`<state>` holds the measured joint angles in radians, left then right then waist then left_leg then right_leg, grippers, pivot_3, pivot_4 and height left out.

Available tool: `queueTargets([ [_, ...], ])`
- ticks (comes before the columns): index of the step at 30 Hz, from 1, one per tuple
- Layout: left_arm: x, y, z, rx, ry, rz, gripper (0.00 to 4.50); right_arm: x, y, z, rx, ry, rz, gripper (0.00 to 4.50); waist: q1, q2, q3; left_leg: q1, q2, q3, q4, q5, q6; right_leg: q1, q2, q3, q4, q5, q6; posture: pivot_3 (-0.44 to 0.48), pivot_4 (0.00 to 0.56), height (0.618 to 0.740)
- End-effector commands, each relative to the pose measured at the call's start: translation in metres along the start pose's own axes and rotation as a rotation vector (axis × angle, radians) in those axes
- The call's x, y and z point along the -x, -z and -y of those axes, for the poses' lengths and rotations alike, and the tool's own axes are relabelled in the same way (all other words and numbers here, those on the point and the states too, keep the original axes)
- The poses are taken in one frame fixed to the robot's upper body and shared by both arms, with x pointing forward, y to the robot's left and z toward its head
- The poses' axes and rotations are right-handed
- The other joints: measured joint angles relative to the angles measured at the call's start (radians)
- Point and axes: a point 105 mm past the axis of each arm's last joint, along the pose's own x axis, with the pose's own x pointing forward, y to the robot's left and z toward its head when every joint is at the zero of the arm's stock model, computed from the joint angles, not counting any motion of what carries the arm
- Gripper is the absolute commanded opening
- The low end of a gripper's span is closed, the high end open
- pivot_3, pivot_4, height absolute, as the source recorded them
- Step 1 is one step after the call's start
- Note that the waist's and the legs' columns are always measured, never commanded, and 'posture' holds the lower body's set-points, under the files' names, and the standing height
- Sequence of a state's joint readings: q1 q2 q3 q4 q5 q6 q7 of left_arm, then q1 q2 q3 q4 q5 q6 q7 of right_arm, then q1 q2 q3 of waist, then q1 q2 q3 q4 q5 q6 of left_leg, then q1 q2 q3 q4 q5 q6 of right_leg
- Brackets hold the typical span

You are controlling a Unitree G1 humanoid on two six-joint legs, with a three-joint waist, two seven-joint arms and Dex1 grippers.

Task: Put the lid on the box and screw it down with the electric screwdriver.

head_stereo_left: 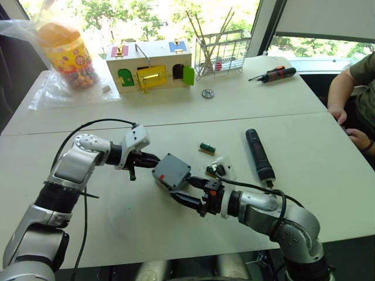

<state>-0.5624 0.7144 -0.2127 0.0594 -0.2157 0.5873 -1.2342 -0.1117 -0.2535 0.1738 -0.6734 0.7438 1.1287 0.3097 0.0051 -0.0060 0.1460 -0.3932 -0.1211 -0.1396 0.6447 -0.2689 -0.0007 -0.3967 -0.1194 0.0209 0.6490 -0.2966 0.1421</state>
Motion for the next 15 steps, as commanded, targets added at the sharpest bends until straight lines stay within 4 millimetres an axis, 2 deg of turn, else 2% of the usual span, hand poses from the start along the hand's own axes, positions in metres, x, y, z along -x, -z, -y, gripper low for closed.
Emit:
queueTargets([
  [1, -0.0079, -0.0148, 0.0103, -0.068, 0.064, 0.037, 0.66, -0.003, -0.0087, -0.0178, 0.019, -0.082, 0.042, 3.75, 0.0, 0.0, 0.0, 0.0, 0.0, 0.0, 0.0, 0.0, 0.0, 0.0, 0.0, 0.0, 0.0, 0.0, 0.0, 0.0, 0.15, 0.74],
  [15, -0.0095, -0.0154, 0.0191, -0.077, 0.099, 0.033, 0.66, -0.0006, -0.0097, -0.0159, 0.022, -0.072, 0.048, 3.75, 0.0, 0.0, 0.001, 0.0, 0.0, 0.0, 0.0, 0.0, 0.0, 0.0, 0.0, 0.0, 0.0, 0.0, 0.0, 0.0, 0.15, 0.74],
])
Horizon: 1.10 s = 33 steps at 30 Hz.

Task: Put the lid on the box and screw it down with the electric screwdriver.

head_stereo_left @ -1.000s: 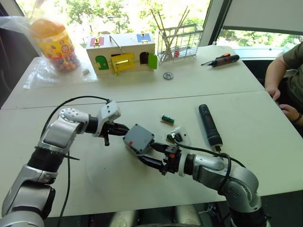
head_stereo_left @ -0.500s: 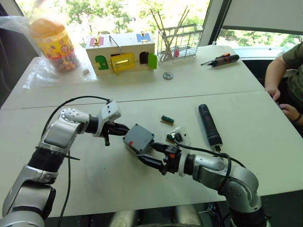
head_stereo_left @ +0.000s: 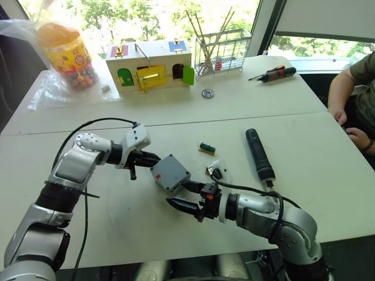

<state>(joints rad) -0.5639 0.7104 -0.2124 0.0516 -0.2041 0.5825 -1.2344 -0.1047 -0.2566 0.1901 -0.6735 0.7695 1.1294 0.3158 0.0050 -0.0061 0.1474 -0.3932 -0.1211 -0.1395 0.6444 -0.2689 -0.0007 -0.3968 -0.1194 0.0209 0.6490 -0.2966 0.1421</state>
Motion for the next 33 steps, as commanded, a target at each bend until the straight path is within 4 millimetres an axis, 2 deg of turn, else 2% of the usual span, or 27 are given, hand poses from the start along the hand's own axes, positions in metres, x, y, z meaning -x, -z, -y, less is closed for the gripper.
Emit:
queueTargets([
  [1, -0.0092, -0.0136, 0.0193, -0.061, 0.104, 0.035, 0.66, 0.0008, -0.0136, -0.0087, 0.039, -0.03, 0.06, 3.75, 0.0, 0.0, 0.0, 0.0, 0.0, 0.0, 0.0, 0.0, 0.0, 0.0, 0.0, 0.0, 0.0, 0.0, 0.0, 0.0, 0.15, 0.74],
  [13, -0.0132, -0.0142, 0.0241, -0.066, 0.12, 0.038, 0.66, 0.0039, -0.0185, -0.0032, 0.047, -0.004, 0.077, 3.75, 0.001, 0.0, 0.0, 0.0, 0.0, 0.0, 0.0, 0.0, 0.0, 0.0, 0.0, 0.0, 0.0, 0.0, 0.0, 0.0, 0.15, 0.74],
  [19, -0.015, -0.013, 0.0277, -0.067, 0.132, 0.035, 0.66, 0.0039, -0.0182, -0.0072, 0.046, -0.018, 0.079, 3.75, 0.002, 0.0, 0.0, 0.0, 0.0, 0.0, 0.0, 0.0, 0.0, 0.0, 0.0, 0.0, 0.0, 0.0, 0.0, 0.0, 0.15, 0.74],
  [33, -0.0136, -0.0126, 0.0199, -0.068, 0.091, 0.036, 0.66, 0.0033, -0.0175, -0.0096, 0.042, -0.034, 0.077, 3.75, 0.003, 0.0, 0.0, 0.0, 0.0, 0.0, 0.0, 0.0, 0.0, 0.0, 0.0, 0.0, 0.0, 0.0, 0.0, 0.0, 0.15, 0.74],
])
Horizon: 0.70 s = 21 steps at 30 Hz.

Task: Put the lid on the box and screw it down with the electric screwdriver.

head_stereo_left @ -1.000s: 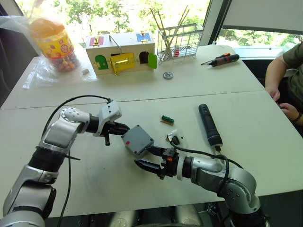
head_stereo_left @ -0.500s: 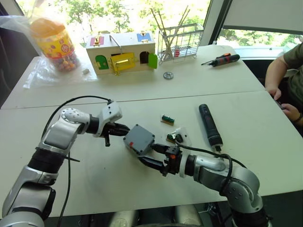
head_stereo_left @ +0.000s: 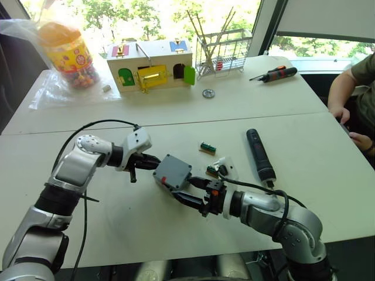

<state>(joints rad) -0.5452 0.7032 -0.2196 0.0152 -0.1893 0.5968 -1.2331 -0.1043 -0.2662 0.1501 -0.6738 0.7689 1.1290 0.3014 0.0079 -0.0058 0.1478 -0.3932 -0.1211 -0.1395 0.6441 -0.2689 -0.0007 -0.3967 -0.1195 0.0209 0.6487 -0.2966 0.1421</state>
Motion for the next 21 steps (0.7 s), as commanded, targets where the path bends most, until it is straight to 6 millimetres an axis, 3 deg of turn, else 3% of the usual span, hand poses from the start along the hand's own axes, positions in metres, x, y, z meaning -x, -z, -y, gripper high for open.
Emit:
queueTargets([
  [1, -0.009, -0.014, 0.013, -0.061, 0.075, 0.048, 0.66, -0.002, -0.013, -0.02, 0.038, -0.087, 0.061, 3.75, 0.0, 0.0, 0.0, 0.0, 0.0, 0.0, 0.0, 0.0, 0.0, 0.0, 0.0, 0.0, 0.0, 0.0, 0.0, 0.0, 0.15, 0.74],
  [15, 0.006, -0.017, -0.005, -0.047, 0.009, 0.061, 0.66, 0.013, -0.014, -0.028, 0.098, -0.105, 0.062, 3.75, 0.001, 0.0, 0.001, 0.0, 0.0, 0.0, 0.0, 0.0, 0.0, 0.0, 0.0, 0.0, 0.0, 0.0, 0.0, 0.0, 0.15, 0.74],
  [18, 0.01, -0.02, -0.005, -0.029, 0.02, 0.072, 0.66, 0.015, -0.015, -0.027, 0.111, -0.094, 0.064, 3.15, 0.002, -0.001, 0.001, 0.0, 0.0, 0.0, 0.0, 0.0, 0.0, 0.0, 0.0, 0.0, 0.0, 0.0, 0.0, 0.0, 0.15, 0.74],
  [21, 0.01, -0.019, -0.003, -0.031, 0.024, 0.066, 0.66, 0.015, -0.013, -0.024, 0.115, -0.08, 0.056, 2.14, 0.001, 0.0, 0.002, 0.0, 0.0, 0.0, 0.0, 0.0, 0.0, 0.0, 0.0, 0.0, 0.0, 0.0, 0.0, 0.0, 0.15, 0.74],
])
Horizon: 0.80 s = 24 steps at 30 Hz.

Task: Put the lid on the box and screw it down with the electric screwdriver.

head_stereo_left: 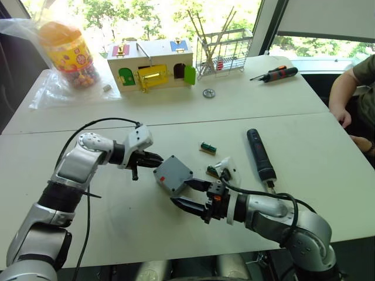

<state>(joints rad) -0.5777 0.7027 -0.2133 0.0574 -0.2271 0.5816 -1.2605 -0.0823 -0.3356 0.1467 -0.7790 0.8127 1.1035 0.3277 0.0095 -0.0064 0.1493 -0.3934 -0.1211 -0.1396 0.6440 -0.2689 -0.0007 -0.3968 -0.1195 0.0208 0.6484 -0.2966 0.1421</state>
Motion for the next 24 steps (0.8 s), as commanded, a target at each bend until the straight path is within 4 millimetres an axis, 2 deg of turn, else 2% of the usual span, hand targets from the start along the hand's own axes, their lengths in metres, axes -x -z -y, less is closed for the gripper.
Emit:
queueTargets([
  [1, 0.008, -0.012, -0.001, -0.04, -0.008, 0.023, 0.66, 0.001, -0.007, -0.006, 0.03, -0.02, 0.032, 2.14, 0.0, 0.0, 0.0, 0.0, 0.0, 0.0, 0.0, 0.0, 0.0, 0.0, 0.0, 0.0, 0.0, 0.0, 0.0, 0.0, 0.15, 0.74],
  [13, 0.016, 0.002, -0.019, -0.076, -0.082, -0.044, 0.66, 0.013, 0.008, -0.002, 0.086, 0.012, -0.048, 2.14, 0.001, 0.0, 0.002, 0.0, 0.0, 0.0, 0.0, 0.0, 0.0, 0.0, 0.0, 0.0, 0.0, 0.0, 0.0, 0.0, 0.15, 0.74],
  [17, 0.007, 0.009, -0.023, -0.073, -0.094, -0.048, 0.66, 0.009, 0.016, 0.001, 0.1, 0.023, -0.092, 2.14, 0.001, 0.0, 0.002, 0.0, 0.0, 0.0, 0.0, 0.0, 0.0, 0.0, 0.0, 0.0, -0.001, 0.0, 0.0, 0.0, 0.15, 0.74],
  [24, -0.011, 0.023, -0.011, -0.062, -0.038, -0.071, 0.66, -0.008, 0.021, 0.019, 0.127, 0.075, -0.134, 2.14, 0.0, -0.001, 0.002, -0.001, 0.0, 0.0, 0.001, 0.0, 0.0, 0.0, 0.0, 0.0, 0.0, 0.0, 0.0, 0.0, 0.15, 0.74],
])
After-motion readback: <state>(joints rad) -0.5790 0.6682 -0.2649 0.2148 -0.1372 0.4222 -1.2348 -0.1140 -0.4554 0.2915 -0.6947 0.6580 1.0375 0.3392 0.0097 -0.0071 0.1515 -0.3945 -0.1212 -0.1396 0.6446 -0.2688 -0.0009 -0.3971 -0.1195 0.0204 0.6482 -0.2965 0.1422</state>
